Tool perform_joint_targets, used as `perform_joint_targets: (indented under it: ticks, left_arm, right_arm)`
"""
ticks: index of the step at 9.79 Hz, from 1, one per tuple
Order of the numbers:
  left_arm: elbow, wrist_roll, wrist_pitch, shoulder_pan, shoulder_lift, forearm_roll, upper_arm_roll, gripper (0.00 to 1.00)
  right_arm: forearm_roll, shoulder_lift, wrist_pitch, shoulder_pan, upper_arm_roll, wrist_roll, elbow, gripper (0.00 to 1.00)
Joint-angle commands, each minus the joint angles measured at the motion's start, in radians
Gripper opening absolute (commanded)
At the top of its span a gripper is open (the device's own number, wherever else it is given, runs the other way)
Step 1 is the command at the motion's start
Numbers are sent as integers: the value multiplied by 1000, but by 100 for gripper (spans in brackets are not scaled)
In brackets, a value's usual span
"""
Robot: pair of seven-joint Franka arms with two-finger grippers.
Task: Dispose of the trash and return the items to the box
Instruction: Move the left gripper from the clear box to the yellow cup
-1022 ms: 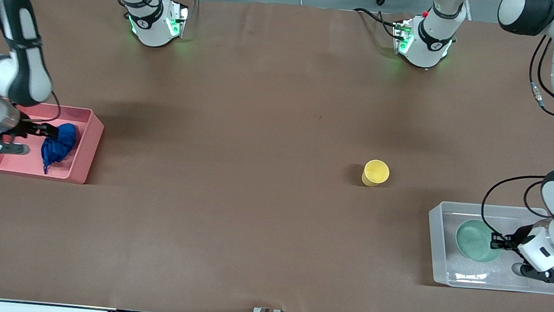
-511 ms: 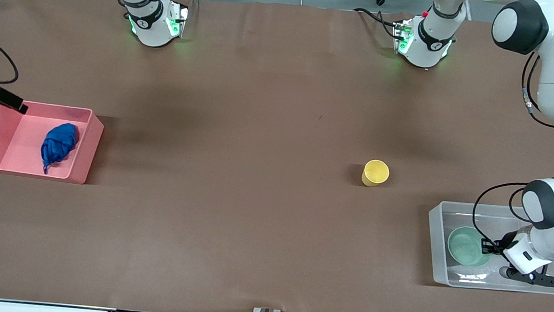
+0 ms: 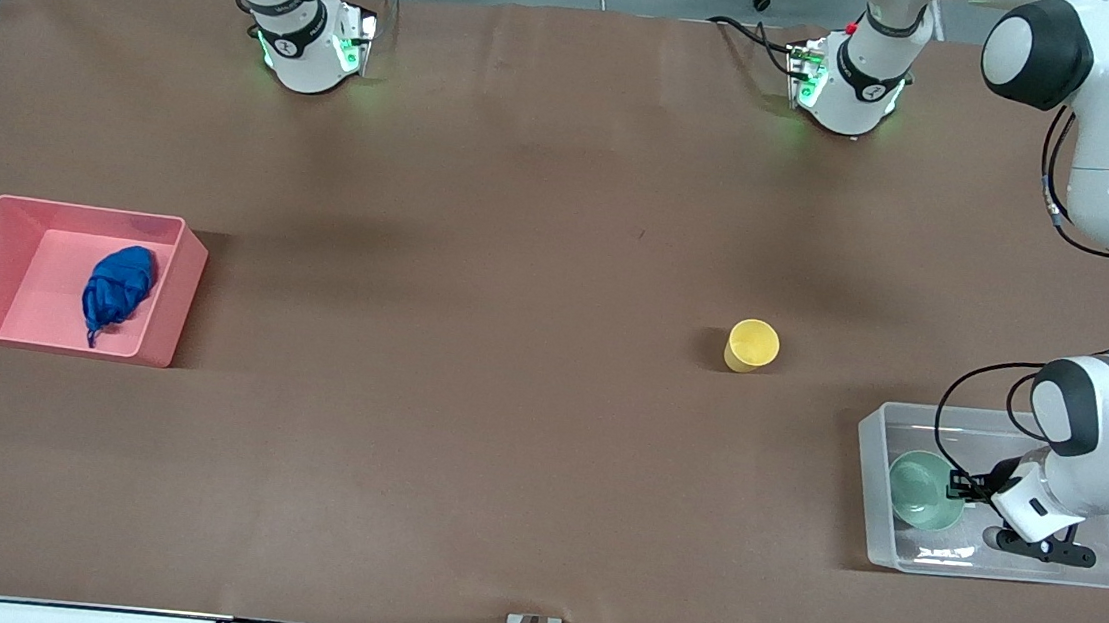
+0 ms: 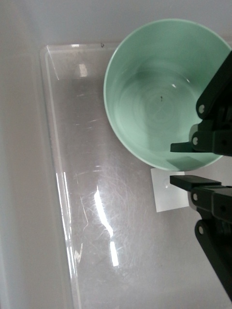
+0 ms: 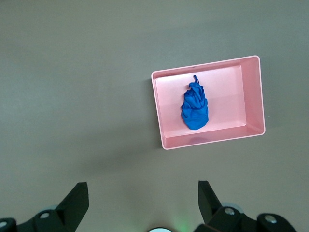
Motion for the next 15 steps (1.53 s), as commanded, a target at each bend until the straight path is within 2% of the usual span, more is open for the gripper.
perform_joint_targets:
  ticks: [1, 3, 4, 5, 7, 9, 10, 11, 15]
  left_arm:
    - [-20, -5, -31, -7, -54, -1, 3, 83]
    - [-21, -5, -169, -12, -198, 9, 0, 92]
    - [-49, -8, -239, -24, -282, 9, 0, 92]
    - [-117, -10, -252, -41, -370, 9, 0, 92]
    - [-379, -53, -207, -69, -573, 9, -20, 92]
    - [-696, -163, -22, -66, -735, 5, -96, 92]
    - [-802, -201, 64, -63, -770, 4, -128, 92]
    - [-869, -237, 100, -66, -774, 4, -156, 92]
    - [-892, -380, 192, -69, -648, -2, -273, 91]
  right_arm:
    - [-1, 16, 19, -5, 5, -21, -33, 100]
    - [-2, 16, 12, -3, 11, -24, -44, 100]
    - [-2, 12, 10, 6, 11, -27, -52, 100]
    - [-7, 13, 10, 9, 11, -34, -52, 100]
    - [-19, 13, 13, 15, 11, -33, -50, 100]
    - [-19, 10, 15, 12, 11, -34, -52, 100]
    - [-19, 10, 12, 12, 11, -36, -52, 100]
    - [-19, 10, 10, 12, 11, -36, -52, 100]
    - [-19, 10, 9, 12, 11, -34, -52, 100]
